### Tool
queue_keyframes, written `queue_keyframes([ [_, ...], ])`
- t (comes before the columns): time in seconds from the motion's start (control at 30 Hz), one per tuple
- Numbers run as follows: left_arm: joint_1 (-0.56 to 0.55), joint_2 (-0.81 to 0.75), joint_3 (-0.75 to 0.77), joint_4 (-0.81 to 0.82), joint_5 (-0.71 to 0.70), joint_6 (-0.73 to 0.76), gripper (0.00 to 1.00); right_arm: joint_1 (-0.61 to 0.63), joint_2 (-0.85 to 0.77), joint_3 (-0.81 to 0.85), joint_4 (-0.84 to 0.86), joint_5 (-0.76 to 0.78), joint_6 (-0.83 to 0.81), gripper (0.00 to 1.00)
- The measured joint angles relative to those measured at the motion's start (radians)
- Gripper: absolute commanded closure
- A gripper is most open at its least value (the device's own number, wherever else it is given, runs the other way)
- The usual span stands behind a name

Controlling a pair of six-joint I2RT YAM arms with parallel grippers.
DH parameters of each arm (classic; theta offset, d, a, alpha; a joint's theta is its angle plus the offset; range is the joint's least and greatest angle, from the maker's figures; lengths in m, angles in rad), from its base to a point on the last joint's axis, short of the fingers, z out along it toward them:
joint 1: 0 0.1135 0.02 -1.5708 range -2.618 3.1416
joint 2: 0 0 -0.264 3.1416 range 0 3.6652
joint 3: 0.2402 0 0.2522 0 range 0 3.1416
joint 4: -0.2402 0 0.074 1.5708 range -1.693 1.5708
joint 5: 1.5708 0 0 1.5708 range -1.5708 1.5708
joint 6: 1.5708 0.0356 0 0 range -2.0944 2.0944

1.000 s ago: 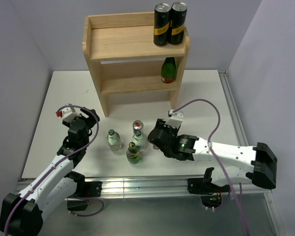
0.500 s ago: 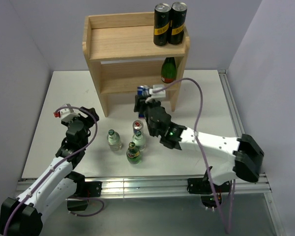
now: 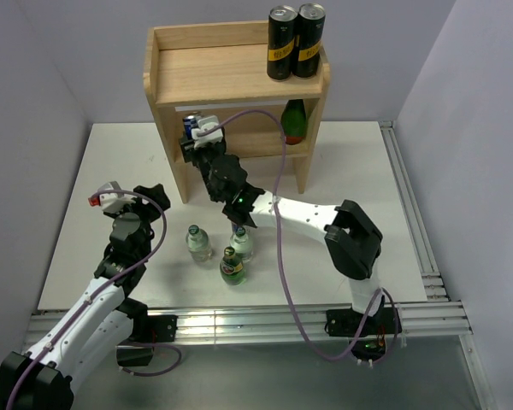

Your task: Place and organize the beverage onto the shelf

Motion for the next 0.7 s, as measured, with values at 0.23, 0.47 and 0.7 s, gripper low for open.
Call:
queue_keyframes([
  [0.23,-0.001,-0.001,-0.013,0.012,-0.005,0.0,0.2,-0.006,0.145,0.126,0.123,-0.006,-0.074,1.0],
  [0.47,-0.003,-0.002,-0.033,0.022,-0.019,0.0,0.2,-0.01,0.299,0.226,0.246,-0.001,-0.148,1.0],
  [0.7,-0.005,0.003,-0.033,0.039,-0.027,0.0,0.21,-0.033,0.411,0.365,0.277,0.003,-0.173,1.0],
])
